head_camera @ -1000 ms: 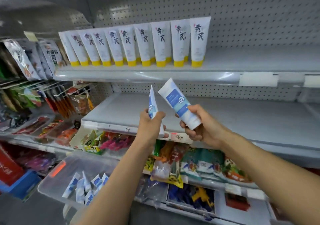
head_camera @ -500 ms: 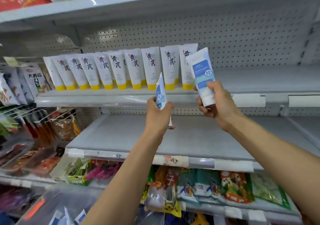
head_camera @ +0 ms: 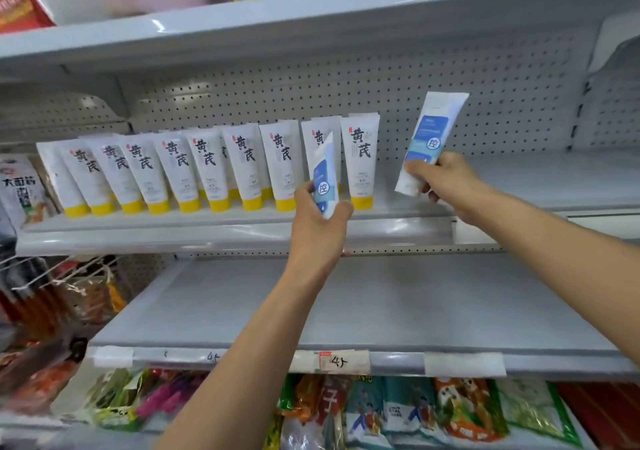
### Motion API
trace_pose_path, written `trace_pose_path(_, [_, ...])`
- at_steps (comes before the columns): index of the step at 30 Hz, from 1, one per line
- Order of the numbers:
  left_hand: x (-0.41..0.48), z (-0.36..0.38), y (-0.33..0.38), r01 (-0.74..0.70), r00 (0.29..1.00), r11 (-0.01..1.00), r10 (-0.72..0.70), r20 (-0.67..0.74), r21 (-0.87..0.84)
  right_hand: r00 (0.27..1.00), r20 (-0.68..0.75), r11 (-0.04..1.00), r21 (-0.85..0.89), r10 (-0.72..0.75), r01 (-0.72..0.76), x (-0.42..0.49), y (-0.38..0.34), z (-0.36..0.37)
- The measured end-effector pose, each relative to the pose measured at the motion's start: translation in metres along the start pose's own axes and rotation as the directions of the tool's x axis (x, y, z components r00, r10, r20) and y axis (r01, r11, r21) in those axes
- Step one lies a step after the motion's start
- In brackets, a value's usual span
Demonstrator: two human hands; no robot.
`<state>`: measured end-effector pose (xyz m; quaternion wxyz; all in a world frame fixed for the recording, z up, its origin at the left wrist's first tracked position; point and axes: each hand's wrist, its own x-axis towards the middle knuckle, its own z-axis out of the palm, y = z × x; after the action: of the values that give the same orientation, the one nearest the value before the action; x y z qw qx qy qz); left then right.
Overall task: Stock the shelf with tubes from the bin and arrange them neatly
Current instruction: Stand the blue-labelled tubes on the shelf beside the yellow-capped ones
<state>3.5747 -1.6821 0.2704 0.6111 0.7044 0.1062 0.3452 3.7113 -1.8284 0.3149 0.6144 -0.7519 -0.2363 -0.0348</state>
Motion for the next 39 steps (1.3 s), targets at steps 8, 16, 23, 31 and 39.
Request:
trace_pose_path(8, [0.014,0.027,0.000,-0.034,0.998,0.999,0.035,-0.059,0.015,0.990,0.140,0.967,-0.246,-0.028,0.062,0.048,0.028,-0.005])
trace_pose_path(16, [0.027,0.046,-0.002,-0.066,0.988,0.996,0.074,-0.136,0.063,0.992,0.116,0.949,-0.305,-0.051,0.084,0.092,0.042,0.005])
trace_pose_path(23, [0.030,0.052,-0.003,-0.062,0.981,0.997,0.071,-0.181,0.053,0.989,0.144,0.954,-0.294,-0.015,0.057,0.112,0.046,0.007])
trace_pose_path(31, [0.024,0.052,0.001,-0.047,0.982,0.997,0.056,-0.182,0.054,0.983,0.184,0.962,-0.269,0.014,0.037,0.111,0.051,0.004])
trace_pose_path(39, [0.017,0.048,0.013,-0.088,0.989,0.994,0.094,-0.113,0.058,0.978,0.142,0.919,-0.343,-0.152,0.193,0.064,0.035,-0.013])
